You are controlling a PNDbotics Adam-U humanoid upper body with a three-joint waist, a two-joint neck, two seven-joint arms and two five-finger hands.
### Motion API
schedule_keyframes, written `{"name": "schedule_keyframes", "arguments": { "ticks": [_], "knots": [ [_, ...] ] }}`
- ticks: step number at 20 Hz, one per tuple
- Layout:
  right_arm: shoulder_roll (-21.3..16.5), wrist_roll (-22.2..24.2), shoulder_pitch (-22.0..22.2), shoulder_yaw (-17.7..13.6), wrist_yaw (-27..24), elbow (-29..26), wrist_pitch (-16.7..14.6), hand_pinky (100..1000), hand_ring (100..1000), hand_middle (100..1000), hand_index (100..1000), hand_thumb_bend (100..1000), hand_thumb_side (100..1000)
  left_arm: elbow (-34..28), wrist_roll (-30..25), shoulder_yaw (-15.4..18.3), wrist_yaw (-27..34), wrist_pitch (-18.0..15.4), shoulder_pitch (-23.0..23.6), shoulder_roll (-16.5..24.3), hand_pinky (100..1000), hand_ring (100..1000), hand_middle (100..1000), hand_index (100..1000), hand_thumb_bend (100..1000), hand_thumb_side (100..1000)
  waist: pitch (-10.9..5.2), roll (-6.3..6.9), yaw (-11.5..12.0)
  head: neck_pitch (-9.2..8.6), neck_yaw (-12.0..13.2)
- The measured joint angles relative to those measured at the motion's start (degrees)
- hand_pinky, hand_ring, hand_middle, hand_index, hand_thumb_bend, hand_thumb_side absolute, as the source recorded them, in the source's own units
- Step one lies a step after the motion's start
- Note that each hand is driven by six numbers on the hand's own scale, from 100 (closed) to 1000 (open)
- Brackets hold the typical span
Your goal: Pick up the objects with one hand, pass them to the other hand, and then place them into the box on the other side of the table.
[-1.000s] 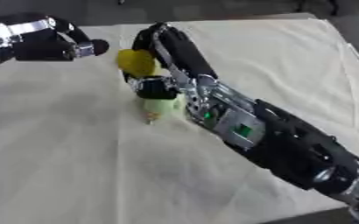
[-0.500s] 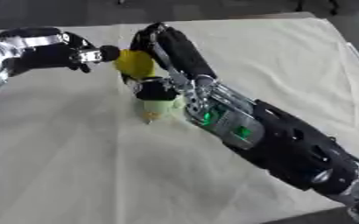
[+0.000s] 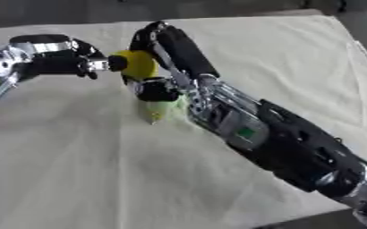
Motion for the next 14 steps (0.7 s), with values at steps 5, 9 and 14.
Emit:
{"name": "schedule_keyframes", "arguments": {
  "ticks": [5,9,14],
  "knots": [
    [0.0,0.3,-0.2,0.0,0.0,0.0,0.3,399,540,460,533,261,100,1.0,-0.2,0.3,-1.0,-0.6,0.1,-1.2,883,770,780,791,593,757,0.0,0.01,0.0,0.01,0.0],
    [0.0,0.4,-0.2,0.0,0.0,0.0,0.4,394,539,460,533,261,100,1.7,0.1,0.4,-1.5,-1.3,0.1,-2.2,887,772,782,790,563,755,0.0,0.01,-0.1,0.01,0.1],
    [0.0,0.5,-0.2,0.1,0.0,0.0,0.4,388,538,460,532,259,100,2.5,1.0,0.7,-1.9,-2.2,0.1,-3.3,887,770,781,787,558,736,0.0,0.05,-0.4,0.0,0.3]
  ]
}}
